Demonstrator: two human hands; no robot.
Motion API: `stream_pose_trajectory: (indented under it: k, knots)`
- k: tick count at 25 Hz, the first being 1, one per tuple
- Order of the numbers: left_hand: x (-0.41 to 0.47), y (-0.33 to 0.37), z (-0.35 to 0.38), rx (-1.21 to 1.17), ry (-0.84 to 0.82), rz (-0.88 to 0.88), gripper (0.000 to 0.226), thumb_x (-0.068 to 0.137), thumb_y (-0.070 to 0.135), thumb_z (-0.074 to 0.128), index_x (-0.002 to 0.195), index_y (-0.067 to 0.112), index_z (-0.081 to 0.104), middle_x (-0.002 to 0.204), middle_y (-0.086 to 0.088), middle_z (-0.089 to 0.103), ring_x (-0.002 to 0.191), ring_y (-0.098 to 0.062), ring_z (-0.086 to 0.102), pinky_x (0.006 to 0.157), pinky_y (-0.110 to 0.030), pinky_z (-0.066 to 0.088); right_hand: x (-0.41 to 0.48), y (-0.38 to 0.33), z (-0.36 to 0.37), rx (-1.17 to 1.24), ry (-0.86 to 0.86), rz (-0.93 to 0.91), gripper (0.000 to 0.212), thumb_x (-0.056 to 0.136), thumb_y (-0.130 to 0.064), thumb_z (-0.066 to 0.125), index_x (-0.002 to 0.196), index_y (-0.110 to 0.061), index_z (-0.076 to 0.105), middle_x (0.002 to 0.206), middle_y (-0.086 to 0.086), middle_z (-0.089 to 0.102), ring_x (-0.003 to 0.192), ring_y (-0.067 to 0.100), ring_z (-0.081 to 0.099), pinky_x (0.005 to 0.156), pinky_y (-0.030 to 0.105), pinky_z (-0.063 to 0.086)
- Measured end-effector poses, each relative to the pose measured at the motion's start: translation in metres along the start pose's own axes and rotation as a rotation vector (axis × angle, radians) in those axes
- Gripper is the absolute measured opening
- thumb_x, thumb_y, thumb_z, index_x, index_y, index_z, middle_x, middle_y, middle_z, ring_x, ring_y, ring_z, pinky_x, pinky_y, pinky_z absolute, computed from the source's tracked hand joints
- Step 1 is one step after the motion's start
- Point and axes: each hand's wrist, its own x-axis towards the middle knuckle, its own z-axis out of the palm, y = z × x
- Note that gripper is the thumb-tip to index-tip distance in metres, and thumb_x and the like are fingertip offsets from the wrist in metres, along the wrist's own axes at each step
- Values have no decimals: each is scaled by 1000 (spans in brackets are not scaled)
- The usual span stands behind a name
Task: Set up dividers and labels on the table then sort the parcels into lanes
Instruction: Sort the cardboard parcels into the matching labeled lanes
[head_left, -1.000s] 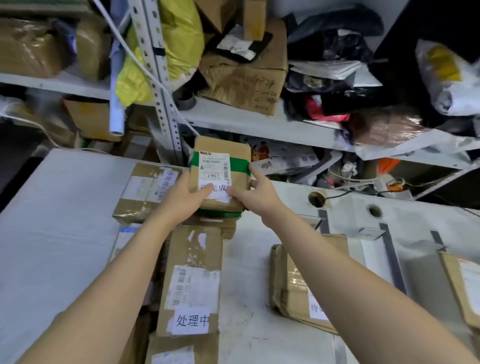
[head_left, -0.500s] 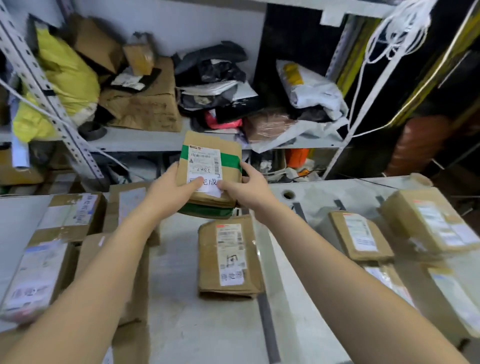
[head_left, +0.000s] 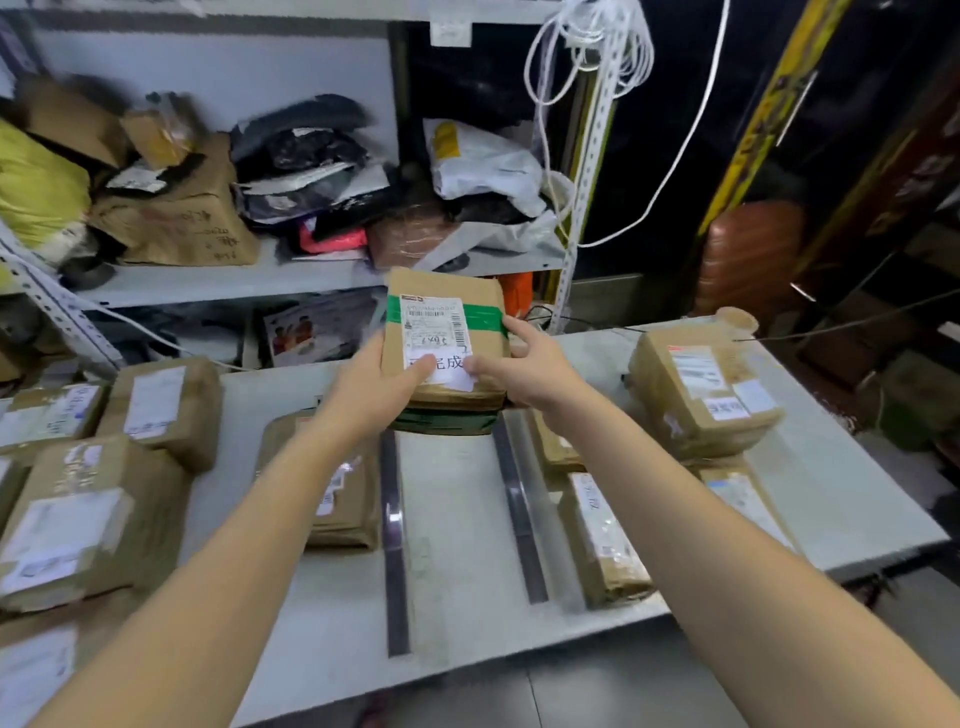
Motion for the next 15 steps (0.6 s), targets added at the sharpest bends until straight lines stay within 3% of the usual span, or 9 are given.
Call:
stream_pose_trajectory:
  k: [2,4,7,11,15]
  knots:
    - [-2,15,35,6,-44,13,54,92,47,66,142,33,49,136,13,62,119,-14,59,102,-40,50,-3,15,-38,-8,35,28,94,81,-27,85,158,-32,32,142,6,59,114,23,65,89,38,59]
    - [-1,28,65,-21,-102,17,55,94,41,68,143,32,48,137,14,60,118,-11,57,94,-30,51,-1,29,-70,-12,56,74,93,80,-29,85,157,-37,32,139,4,61,110,22,66,81,35,60]
    - [11,36,107,-48,-171,-13,58,92,38,72,145,32,49,136,11,61,120,-14,58,95,-30,51,10,50,-107,-27,97,129,95,79,-30,87,156,-38,33,138,3,63,108,22,69,85,42,62]
    - [42,25,155,-100,-251,-45,62,93,35,72,149,30,46,134,14,59,118,-12,56,91,-27,48,31,75,-132,-53,146,193,95,82,-26,86,158,-36,31,142,5,61,107,20,68,70,31,59]
    - [68,8,193,-90,-308,-85,64,91,37,73,148,31,46,136,13,60,121,-14,57,97,-33,52,58,101,-147,-89,166,278,98,80,-28,87,159,-37,28,153,7,50,121,25,61,94,44,58]
